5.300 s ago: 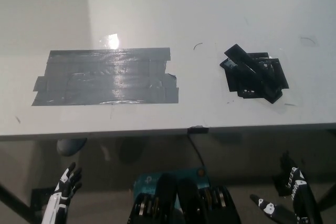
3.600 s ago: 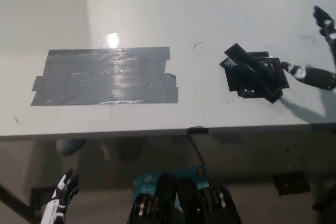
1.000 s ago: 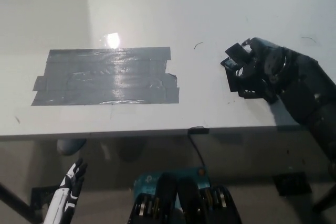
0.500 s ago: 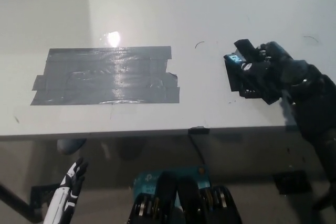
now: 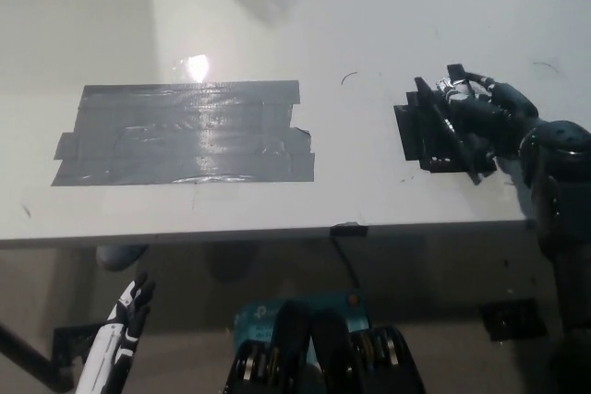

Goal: A stapler is kept on the black spot marked on the desk infront of the robot. The robot picks up the stapler using its right hand and passes it to a person

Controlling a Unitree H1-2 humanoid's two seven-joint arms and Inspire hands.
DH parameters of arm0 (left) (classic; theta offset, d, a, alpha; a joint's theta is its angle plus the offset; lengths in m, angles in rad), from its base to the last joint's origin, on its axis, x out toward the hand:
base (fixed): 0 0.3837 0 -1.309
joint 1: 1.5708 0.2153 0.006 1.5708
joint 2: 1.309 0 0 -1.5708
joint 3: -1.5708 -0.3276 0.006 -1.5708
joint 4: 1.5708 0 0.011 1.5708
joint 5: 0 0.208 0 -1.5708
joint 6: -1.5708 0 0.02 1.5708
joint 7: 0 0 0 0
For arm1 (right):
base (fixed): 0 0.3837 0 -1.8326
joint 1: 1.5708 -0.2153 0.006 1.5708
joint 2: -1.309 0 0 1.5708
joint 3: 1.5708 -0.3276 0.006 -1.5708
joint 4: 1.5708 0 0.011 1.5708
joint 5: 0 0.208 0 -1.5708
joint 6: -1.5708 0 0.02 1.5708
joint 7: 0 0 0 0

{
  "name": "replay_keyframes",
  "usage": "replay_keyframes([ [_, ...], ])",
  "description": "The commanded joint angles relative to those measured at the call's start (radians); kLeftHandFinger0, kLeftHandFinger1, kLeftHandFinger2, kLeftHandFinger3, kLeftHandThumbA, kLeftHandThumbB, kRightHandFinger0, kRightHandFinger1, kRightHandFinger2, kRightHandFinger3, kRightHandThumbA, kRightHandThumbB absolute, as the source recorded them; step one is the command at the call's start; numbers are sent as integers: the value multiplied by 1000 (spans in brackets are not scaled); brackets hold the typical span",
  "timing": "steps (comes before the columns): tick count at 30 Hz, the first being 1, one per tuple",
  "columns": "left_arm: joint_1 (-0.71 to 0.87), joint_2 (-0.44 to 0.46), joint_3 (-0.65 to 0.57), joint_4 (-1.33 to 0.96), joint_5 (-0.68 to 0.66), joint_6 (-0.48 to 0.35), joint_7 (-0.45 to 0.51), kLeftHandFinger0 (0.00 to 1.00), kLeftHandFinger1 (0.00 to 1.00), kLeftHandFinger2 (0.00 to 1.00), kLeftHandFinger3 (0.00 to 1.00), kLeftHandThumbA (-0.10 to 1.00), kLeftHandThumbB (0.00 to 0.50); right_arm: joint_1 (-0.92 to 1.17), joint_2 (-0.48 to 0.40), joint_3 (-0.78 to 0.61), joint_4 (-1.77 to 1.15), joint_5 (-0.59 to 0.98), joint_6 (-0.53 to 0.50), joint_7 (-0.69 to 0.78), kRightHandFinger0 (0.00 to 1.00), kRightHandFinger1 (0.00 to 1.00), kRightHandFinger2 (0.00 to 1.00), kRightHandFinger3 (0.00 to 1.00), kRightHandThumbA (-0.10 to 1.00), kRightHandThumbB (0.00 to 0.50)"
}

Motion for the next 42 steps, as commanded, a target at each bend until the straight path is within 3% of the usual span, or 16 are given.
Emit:
replay_keyframes([
  [1,1,13,0,-16,-2,15,-7,1000,1000,1000,1000,1000,185,-82,16,-138,-30,407,4,-16,0,20,592,698,-100,165],
  [2,0,13,0,-15,-1,15,-7,1000,1000,1000,1000,1000,186,-83,15,-139,-32,424,4,-13,0,21,595,609,-100,171],
  [4,0,12,1,-13,-6,16,-7,1000,1000,1000,1000,1000,180,-84,16,-134,-47,515,4,-17,0,4,565,762,-100,143],
  [5,0,12,1,-13,-7,16,-7,1000,1000,1000,1000,1000,178,-82,18,-131,-59,535,4,-24,0,6,563,636,-100,155],
  [7,0,12,0,-10,-9,11,-9,1000,1000,1000,1000,1000,156,-86,19,-121,-74,619,4,-62,0,12,570,510,-100,161],
  [11,-3,11,1,-6,-10,9,-6,1000,1000,1000,1000,1000,163,-87,19,-99,-99,692,4,-109,0,15,578,651,-100,140],
  [13,-3,11,1,-13,-15,20,-10,1000,1000,1000,1000,1000,147,-86,28,-85,-134,752,4,-150,0,10,590,871,-100,120],
  [18,0,11,0,-4,-18,9,-11,1000,1000,1000,1000,1000,129,-103,51,-60,-167,855,4,-233,0,6,604,960,-100,93],
  [20,0,10,0,-2,-13,8,-8,1000,1000,1000,1000,1000,132,-121,67,-40,-187,876,4,-235,0,44,650,690,-100,111],
  [23,2,10,-2,0,-12,4,-8,1000,1000,1000,1000,1000,131,-136,75,-21,-190,885,4,-227,0,111,682,567,-100,131],
  [24,3,8,-2,1,-12,5,-7,1000,1000,1000,1000,1000,137,-148,85,-23,-192,877,4,-237,0,123,693,642,-100,140],
  [26,5,6,-5,0,-10,12,-9,1000,1000,1000,1000,1000,141,-192,110,-30,-172,873,4,-279,0,134,697,1000,-100,127],
  [28,8,7,-6,0,-3,10,-7,1000,1000,1000,1000,1000,152,-224,121,-26,-145,870,4,-277,0,120,679,1000,-100,76],
  [35,10,7,-12,-12,3,10,-9,1000,1000,1000,1000,1000,147,-308,152,-34,-76,833,4,-301,0,86,651,1000,-100,114],
  [37,8,7,-15,-6,13,2,-5,1000,1000,1000,1000,1000,150,-324,165,-31,-74,805,4,-300,0,52,657,1000,-100,77],
  [42,11,11,-18,-16,15,14,-9,1000,1000,1000,1000,1000,137,-365,177,-9,-44,825,4,-289,0,91,717,1000,-100,74],
])
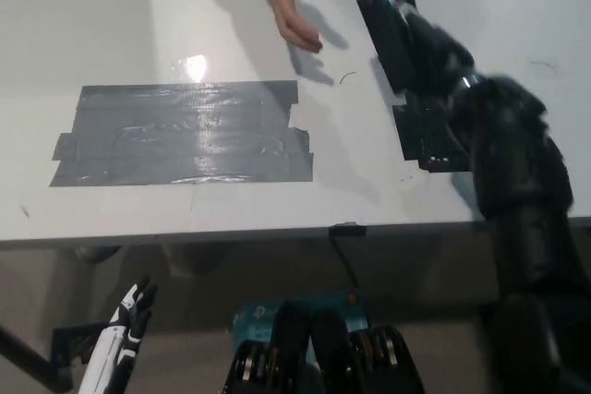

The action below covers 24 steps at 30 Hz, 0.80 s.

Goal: A stapler is kept on the black spot marked on the desk infront of the robot. The robot picks up the stapler using its right hand and passes it to a person

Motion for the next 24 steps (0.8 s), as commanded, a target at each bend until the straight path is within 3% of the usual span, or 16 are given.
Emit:
replay_keyframes([
  [1,10,12,-12,-22,14,-1,-9,1000,1000,1000,1000,1000,132,-196,31,27,-21,168,-6,-41,0,97,718,1000,-100,83],
  [7,6,15,-15,-21,17,-9,-9,1000,1000,1000,1000,1000,131,-253,30,27,32,126,-6,-38,0,28,649,1000,-100,45],
  [9,4,16,-16,-23,16,-6,-11,1000,1000,1000,1000,1000,127,-271,26,22,49,115,-6,-33,0,62,673,1000,-100,44],
  [14,4,17,-21,-26,25,-10,-12,1000,1000,1000,1000,1000,124,-300,23,18,90,88,-6,-47,0,1,601,1000,-100,58],
  [24,1,24,-30,-31,37,-10,-16,1000,1000,1000,1000,1000,119,-337,15,39,173,7,-35,-47,0,16,644,1000,-100,59],
])
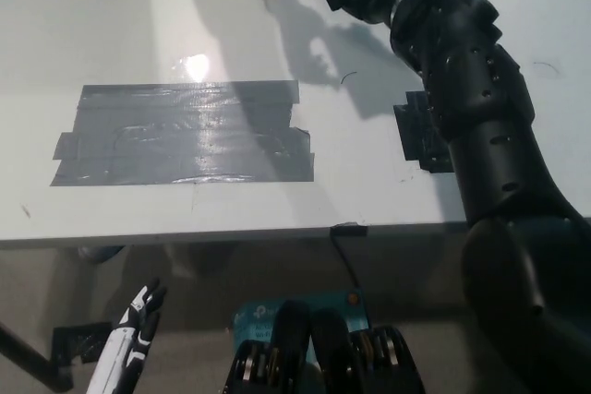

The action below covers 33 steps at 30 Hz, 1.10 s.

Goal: A stapler is kept on the black spot marked on the desk infront of the robot. The robot picks up the stapler using its right hand and passes it to a person

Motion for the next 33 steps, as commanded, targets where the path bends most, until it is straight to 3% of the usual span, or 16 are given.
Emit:
replay_keyframes([
  [1,-1,21,-9,-27,21,-13,-6,1000,1000,1000,1000,1000,121,-118,-14,23,9,-47,-38,19,0,19,645,1000,-100,42],
  [3,-4,20,-8,-24,16,-20,-8,1000,1000,1000,1000,990,119,-130,-13,19,23,-48,-49,42,0,47,688,1000,-100,87],
  [8,-13,25,-10,-20,24,-24,-8,993,1000,1000,1000,1000,132,-152,-14,7,52,-46,-71,69,0,46,651,1000,-100,134],
  [11,-16,29,-13,-15,27,-30,-10,985,1000,1000,1000,1000,138,-157,-13,-2,55,-42,-69,72,0,39,633,1000,-100,100],
  [14,-17,32,-14,-11,22,-31,-12,979,1000,1000,1000,999,137,-154,-12,-2,50,-46,-65,72,0,35,628,1000,-100,99],
  [16,-16,35,-17,-18,20,-25,-15,974,1000,1000,1000,988,130,-152,-14,14,48,-68,-60,59,0,41,597,1000,-100,157],
  [17,-17,35,-18,-18,21,-25,-14,973,1000,1000,1000,986,125,-149,-20,37,43,-92,-58,64,13,147,685,868,-35,184],
  [18,-18,35,-19,-18,21,-26,-14,972,1000,1000,1000,985,124,-147,-24,54,39,-110,-57,68,3,167,660,705,-13,202],
  [19,-19,35,-19,-17,22,-26,-13,972,1000,1000,1000,985,124,-145,-27,65,37,-122,-56,73,3,167,660,705,-13,202],
  [20,-20,35,-20,-11,25,-33,-10,964,1000,991,1000,985,117,-134,-39,84,25,-117,-36,127,789,1000,1000,1000,325,304],
  [21,-23,37,-21,-3,30,-42,-6,954,1000,981,1000,990,123,-107,-62,126,-3,-117,-10,233,1000,1000,1000,1000,584,424],
  [22,-24,37,-22,-1,31,-43,-5,954,1000,981,1000,990,123,-98,-68,138,-14,-118,-5,259,1000,1000,1000,1000,584,424],
  [23,-23,37,-22,-4,33,-40,-4,949,1000,972,1000,997,121,-86,-70,143,-31,-123,-12,262,1000,1000,1000,1000,616,491],
  [24,-23,37,-23,-7,34,-39,-3,944,1000,967,1000,998,117,-73,-74,147,-47,-126,-28,259,1000,1000,1000,1000,649,500],
  [29,-22,39,-24,-2,29,-40,-5,944,1000,963,1000,1000,126,-56,-93,130,-45,-119,-80,266,1000,1000,1000,1000,690,500],
  [33,-25,38,-23,8,26,-49,-2,940,1000,958,1000,1000,130,-41,-131,142,-84,-149,-96,267,1000,1000,1000,1000,894,500],
])
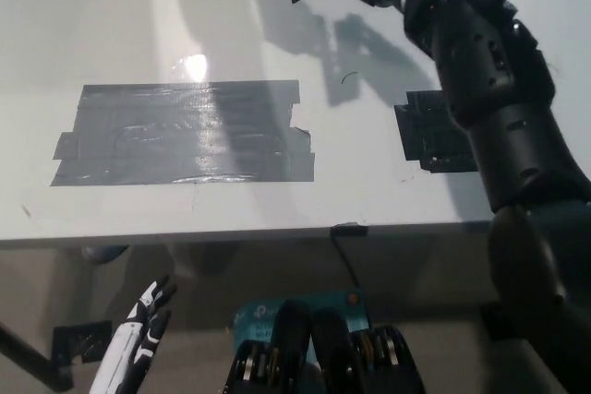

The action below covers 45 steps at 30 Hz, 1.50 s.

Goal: A stapler is kept on the black spot marked on the desk infront of the robot. The robot picks up the stapler using its right hand and passes it to a person

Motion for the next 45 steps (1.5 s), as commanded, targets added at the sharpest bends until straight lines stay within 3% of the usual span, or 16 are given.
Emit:
replay_keyframes([
  [1,-6,16,2,8,9,-44,5,934,1000,954,1000,1000,130,-32,-63,13,-89,-41,-69,77,1000,1000,1000,1000,906,500],
  [5,-3,16,2,9,9,-45,6,932,1000,952,1000,1000,129,-23,-81,13,-124,-51,-73,83,1000,1000,1000,1000,927,500],
  [10,-3,13,3,19,12,-53,11,932,999,953,1000,1000,126,5,-104,-37,-246,-3,-15,72,1000,1000,1000,1000,799,500],
  [15,-2,6,6,18,9,-52,15,925,1000,962,1000,1000,136,67,-121,-45,-422,27,27,31,1000,1000,1000,1000,787,500],
  [18,-10,4,11,19,10,-43,19,943,1000,963,1000,1000,143,227,-141,-4,-720,66,27,18,1000,1000,1000,1000,861,500],
  [20,-15,5,12,20,11,-41,20,946,1000,961,1000,1000,141,297,-148,21,-838,93,27,-10,1000,1000,1000,1000,834,500],
  [23,-20,5,14,24,4,-38,17,949,1000,959,1000,1000,137,488,-178,70,-1105,126,27,-12,1000,1000,1000,1000,872,448],
  [30,-30,8,18,34,-25,-36,3,962,1000,1000,1000,1000,139,804,-205,123,-1454,130,27,-27,1000,1000,1000,1000,907,499],
  [34,-27,4,21,41,-39,-39,2,969,1000,1000,1000,1000,135,989,-167,107,-1586,81,27,65,1000,1000,1000,1000,963,500],
  [39,-21,-3,29,53,-67,-51,1,1000,1000,1000,1000,1000,181,1203,-150,151,-1615,-17,-89,140,1000,1000,1000,1000,1000,485],
  [42,-14,-5,33,56,-73,-57,4,1000,1000,1000,1000,1000,214,1305,-131,164,-1535,-52,-181,171,1000,1000,1000,1000,1000,440],
  [43,-11,-5,33,57,-74,-60,4,1000,1000,1000,1000,1000,214,1343,-123,163,-1479,-58,-218,183,1000,1000,1000,1000,1000,487],
  [45,-7,-7,32,60,-75,-62,5,1000,1000,1000,1000,1000,220,1372,-120,164,-1432,-61,-245,193,1000,1000,1000,1000,1000,492],
])
